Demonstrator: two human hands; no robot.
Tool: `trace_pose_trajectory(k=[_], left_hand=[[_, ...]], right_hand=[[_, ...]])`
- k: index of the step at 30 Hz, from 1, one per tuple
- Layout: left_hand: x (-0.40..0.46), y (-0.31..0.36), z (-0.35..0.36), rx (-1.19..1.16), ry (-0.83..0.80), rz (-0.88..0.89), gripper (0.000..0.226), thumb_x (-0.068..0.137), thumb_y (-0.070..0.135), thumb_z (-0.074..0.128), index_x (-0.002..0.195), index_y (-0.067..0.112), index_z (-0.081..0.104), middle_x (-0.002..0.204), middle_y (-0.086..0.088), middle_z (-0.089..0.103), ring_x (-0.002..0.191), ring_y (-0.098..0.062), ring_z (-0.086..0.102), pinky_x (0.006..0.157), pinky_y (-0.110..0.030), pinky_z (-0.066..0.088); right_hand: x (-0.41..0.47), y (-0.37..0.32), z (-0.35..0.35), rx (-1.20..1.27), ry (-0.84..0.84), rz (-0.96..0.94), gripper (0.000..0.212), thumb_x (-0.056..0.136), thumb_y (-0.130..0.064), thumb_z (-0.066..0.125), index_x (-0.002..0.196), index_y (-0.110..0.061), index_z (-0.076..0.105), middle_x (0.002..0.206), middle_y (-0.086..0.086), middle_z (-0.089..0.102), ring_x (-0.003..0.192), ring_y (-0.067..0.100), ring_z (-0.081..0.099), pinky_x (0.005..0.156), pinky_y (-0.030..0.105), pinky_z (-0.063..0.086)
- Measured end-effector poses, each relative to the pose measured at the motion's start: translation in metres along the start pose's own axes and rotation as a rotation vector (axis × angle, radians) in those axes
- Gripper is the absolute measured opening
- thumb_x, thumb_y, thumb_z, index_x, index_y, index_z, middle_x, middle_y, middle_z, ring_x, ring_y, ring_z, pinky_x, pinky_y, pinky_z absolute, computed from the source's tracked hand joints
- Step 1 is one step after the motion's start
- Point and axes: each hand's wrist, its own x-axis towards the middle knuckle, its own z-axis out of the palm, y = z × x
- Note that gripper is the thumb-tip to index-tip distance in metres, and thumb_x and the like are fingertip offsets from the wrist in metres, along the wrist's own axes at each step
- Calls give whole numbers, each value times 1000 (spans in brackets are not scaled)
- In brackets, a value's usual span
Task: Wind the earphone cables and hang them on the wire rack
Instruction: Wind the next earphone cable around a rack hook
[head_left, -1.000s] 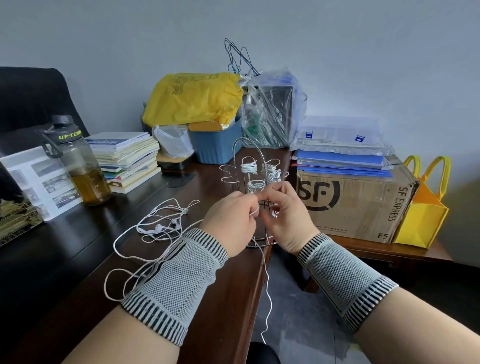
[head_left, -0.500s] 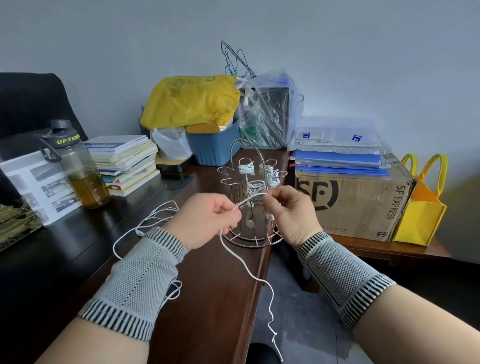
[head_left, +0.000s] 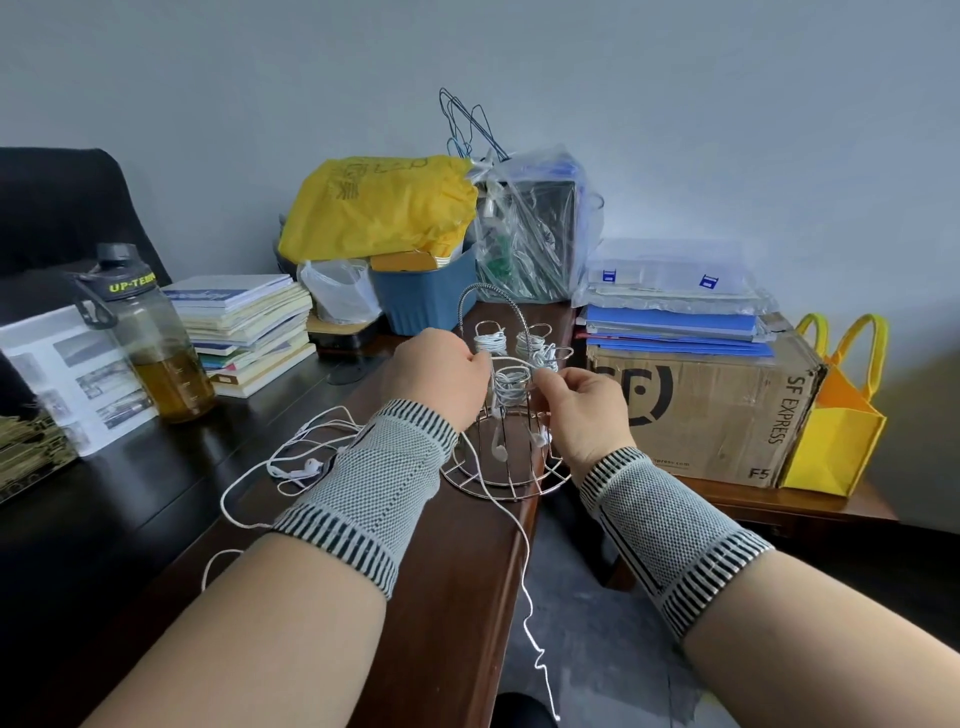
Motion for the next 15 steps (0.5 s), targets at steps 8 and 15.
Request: trace_pose_trajectory(k=[8,15], left_hand=[[-12,-8,1,246,-129,190,47,94,36,50,54,13,45,55,-1,45,55,-19,45,49,-28,31],[-32,-22,8,80,-152,242,31,95,34,52,75,15,66,68,0,65,70,-19,59,66,-31,47]], right_hand=[[3,-2,-2,-72,15,-5,36,81,-34,66,65,-1,67,70,16,70,60,28,61,68,45,56],[-11,4,-9,-136,-47,-218,17,82,-17,68,69,-19,56,71,3,64,63,15,59,64,28,51]])
